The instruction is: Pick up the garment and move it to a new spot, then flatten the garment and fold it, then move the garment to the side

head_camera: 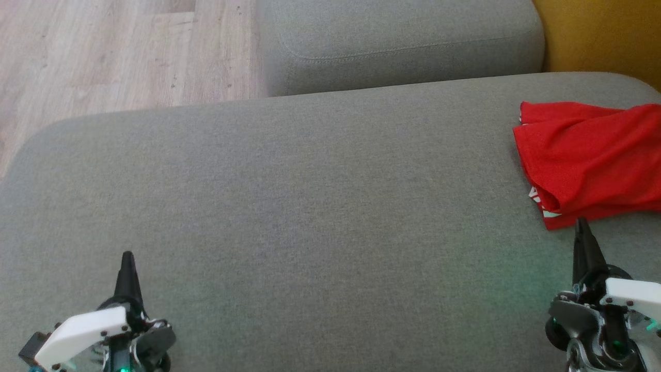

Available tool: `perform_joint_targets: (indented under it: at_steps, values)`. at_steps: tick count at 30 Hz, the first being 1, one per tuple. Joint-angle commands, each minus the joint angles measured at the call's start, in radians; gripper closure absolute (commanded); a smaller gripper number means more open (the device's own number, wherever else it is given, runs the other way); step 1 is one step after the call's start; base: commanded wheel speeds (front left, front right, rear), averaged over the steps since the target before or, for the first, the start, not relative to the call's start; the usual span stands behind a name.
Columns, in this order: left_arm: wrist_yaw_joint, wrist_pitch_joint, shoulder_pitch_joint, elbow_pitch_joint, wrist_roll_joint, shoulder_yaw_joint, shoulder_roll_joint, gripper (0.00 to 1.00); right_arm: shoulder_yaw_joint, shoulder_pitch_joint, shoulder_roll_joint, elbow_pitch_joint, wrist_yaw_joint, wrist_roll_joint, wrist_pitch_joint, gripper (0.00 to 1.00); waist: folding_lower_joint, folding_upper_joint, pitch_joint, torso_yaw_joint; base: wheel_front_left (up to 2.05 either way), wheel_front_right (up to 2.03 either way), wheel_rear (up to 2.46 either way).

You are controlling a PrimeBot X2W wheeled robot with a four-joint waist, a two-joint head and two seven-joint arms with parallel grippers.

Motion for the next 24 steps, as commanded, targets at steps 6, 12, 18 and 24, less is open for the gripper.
perform_joint_targets:
  at_steps: [6, 12, 18, 24]
  values:
    - [-0.007, 0.008, -0.049, -0.028, 0.003, 0.043, 0.008, 1.0, 0.015, -0.049, -0.009, -0.038, -0.001, 0.001, 0.01, 1.0, 0.0, 0.0, 0.0, 0.0, 0.0, 0.0, 0.0]
    - [-0.007, 0.01, -0.049, -0.028, 0.005, 0.045, 0.006, 1.0, 0.013, -0.049, -0.007, -0.038, -0.001, 0.0, 0.012, 1.0, 0.0, 0.0, 0.0, 0.0, 0.0, 0.0, 0.0]
    - [-0.007, 0.012, -0.049, -0.028, 0.007, 0.048, 0.004, 1.0, 0.012, -0.049, -0.006, -0.038, -0.001, -0.002, 0.013, 1.0, 0.0, 0.0, 0.0, 0.0, 0.0, 0.0, 0.0]
    - [-0.007, 0.014, -0.049, -0.028, 0.009, 0.05, 0.003, 1.0, 0.01, -0.049, -0.005, -0.037, -0.001, -0.003, 0.014, 1.0, 0.0, 0.0, 0.0, 0.0, 0.0, 0.0, 0.0]
